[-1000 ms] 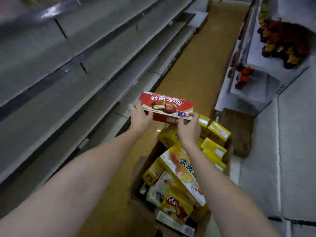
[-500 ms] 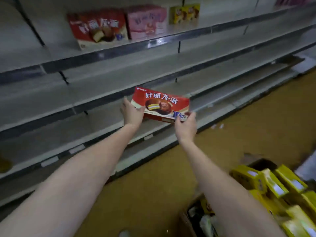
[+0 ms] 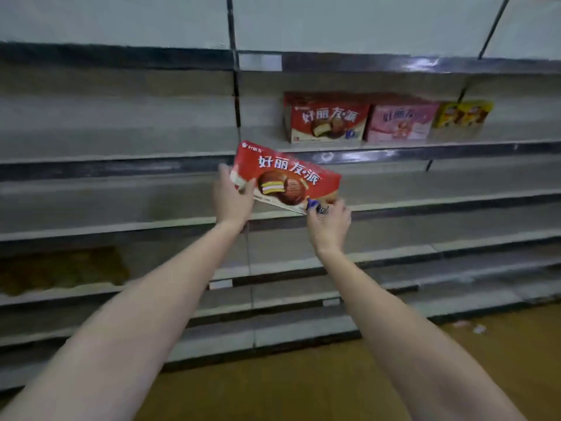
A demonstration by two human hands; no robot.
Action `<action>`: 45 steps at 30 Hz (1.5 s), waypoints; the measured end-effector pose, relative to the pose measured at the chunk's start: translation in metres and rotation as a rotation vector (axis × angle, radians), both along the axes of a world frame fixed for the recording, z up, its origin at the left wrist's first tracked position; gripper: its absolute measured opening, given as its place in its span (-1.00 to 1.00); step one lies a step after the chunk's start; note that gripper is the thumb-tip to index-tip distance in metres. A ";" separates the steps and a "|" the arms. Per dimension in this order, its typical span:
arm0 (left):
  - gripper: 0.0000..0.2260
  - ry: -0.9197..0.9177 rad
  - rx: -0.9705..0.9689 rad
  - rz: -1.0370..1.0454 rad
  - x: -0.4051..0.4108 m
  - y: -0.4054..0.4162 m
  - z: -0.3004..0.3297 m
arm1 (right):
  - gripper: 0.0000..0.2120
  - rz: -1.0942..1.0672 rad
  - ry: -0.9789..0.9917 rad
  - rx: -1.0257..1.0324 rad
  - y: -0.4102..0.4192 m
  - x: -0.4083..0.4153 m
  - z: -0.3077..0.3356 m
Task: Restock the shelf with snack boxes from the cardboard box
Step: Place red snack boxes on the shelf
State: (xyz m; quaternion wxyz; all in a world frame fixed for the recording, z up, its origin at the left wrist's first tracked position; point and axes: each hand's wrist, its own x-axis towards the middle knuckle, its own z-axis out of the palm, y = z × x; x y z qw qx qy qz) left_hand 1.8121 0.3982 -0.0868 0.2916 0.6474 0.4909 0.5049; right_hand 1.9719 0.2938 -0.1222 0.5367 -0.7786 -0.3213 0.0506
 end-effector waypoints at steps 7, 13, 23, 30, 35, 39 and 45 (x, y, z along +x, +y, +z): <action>-0.57 -0.085 0.027 0.039 -0.074 0.050 0.052 | -0.62 0.101 -0.101 0.065 0.067 -0.056 0.053; -0.31 -0.253 -0.220 -0.072 -0.129 0.091 0.070 | -0.68 0.186 -0.155 0.112 0.110 -0.083 0.083; -0.29 -0.429 -0.214 -0.127 -0.139 0.111 0.097 | -0.73 0.322 -0.188 0.004 0.145 -0.103 0.114; -0.46 -0.245 0.083 0.049 -0.097 0.105 0.097 | -0.62 0.590 -0.086 0.180 0.164 -0.154 0.165; -0.40 -0.085 0.193 0.005 -0.082 0.107 0.095 | -0.31 0.617 0.060 0.156 0.179 -0.154 0.181; -0.36 -0.047 0.159 -0.185 -0.062 0.104 0.101 | -0.25 0.534 0.147 0.184 0.187 -0.141 0.178; -0.58 0.090 0.136 -0.342 -0.068 0.122 0.095 | -0.38 0.486 0.522 0.263 0.200 -0.101 0.171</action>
